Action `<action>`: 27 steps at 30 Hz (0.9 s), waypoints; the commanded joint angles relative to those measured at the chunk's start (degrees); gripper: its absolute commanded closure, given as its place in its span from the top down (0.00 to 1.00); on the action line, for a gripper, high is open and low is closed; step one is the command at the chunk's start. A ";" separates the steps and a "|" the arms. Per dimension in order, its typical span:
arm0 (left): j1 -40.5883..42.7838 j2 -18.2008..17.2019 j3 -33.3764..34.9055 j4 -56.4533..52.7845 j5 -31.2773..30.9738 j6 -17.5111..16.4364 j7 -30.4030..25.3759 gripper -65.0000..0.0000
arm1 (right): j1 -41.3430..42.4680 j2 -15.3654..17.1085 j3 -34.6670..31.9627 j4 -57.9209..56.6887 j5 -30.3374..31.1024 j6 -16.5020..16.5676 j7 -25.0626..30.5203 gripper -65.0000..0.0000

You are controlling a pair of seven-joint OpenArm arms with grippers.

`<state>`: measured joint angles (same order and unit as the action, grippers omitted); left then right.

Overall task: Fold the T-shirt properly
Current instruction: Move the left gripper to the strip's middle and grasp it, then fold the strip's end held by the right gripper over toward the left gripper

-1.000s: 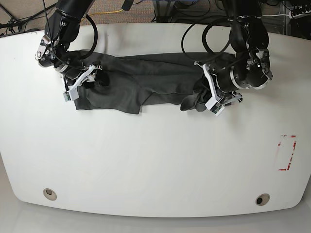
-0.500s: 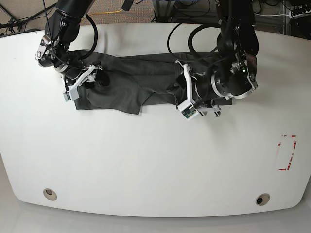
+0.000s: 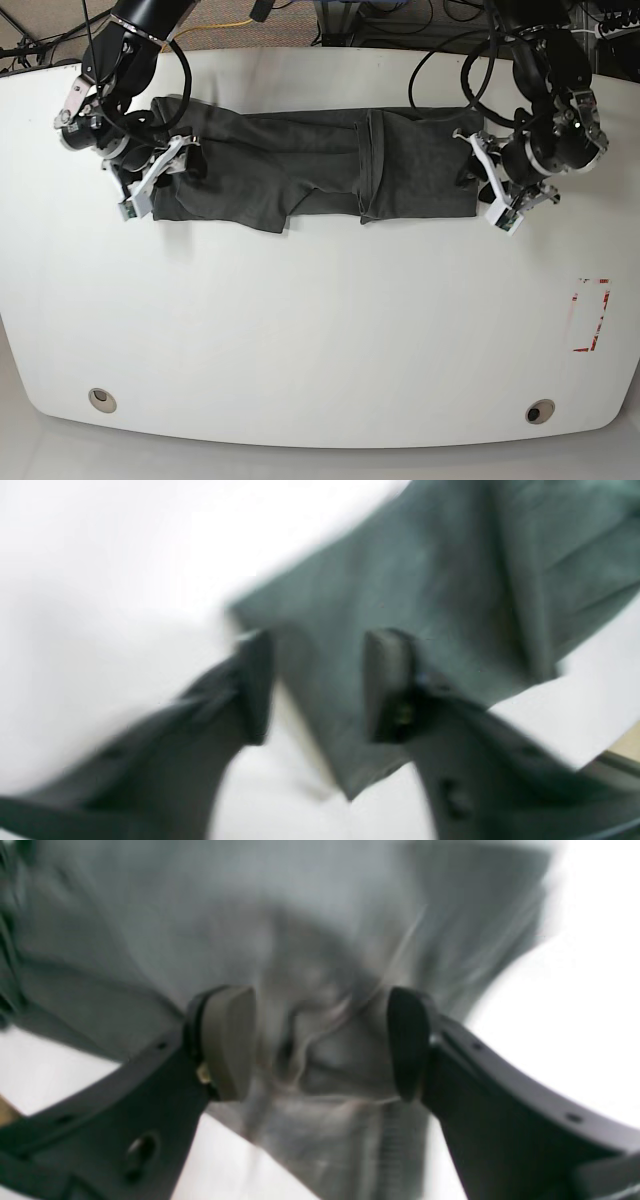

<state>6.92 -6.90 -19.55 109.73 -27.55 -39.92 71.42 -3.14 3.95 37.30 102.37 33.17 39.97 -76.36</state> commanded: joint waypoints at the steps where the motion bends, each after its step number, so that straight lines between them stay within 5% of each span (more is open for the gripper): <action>1: 0.51 -0.36 -0.62 -0.94 -0.98 -0.08 -2.54 0.16 | 2.48 -0.12 5.47 1.15 1.60 0.03 -1.58 0.61; 7: 0.34 -0.18 -0.80 -6.39 0.25 -0.08 -3.24 0.10 | 5.29 2.96 13.56 -8.61 8.19 0.03 -3.64 0.79; 13: 0.86 1.49 -0.54 -7.27 5.62 -0.08 -8.16 0.10 | 5.38 6.03 14.09 -16.70 11.54 0.03 -3.64 0.74; 21: 1.13 1.58 -0.36 -7.36 7.02 -0.08 -7.99 0.10 | 3.97 1.73 13.47 -17.14 11.18 0.03 -3.51 0.74; 27: 1.13 1.58 -0.36 -7.89 7.11 -0.08 -8.08 0.10 | 1.60 -1.35 5.12 -15.91 11.45 0.03 -0.43 0.74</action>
<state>8.58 -4.97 -19.81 101.51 -19.90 -39.92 64.42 -0.89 3.11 43.57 84.95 45.17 40.10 -76.90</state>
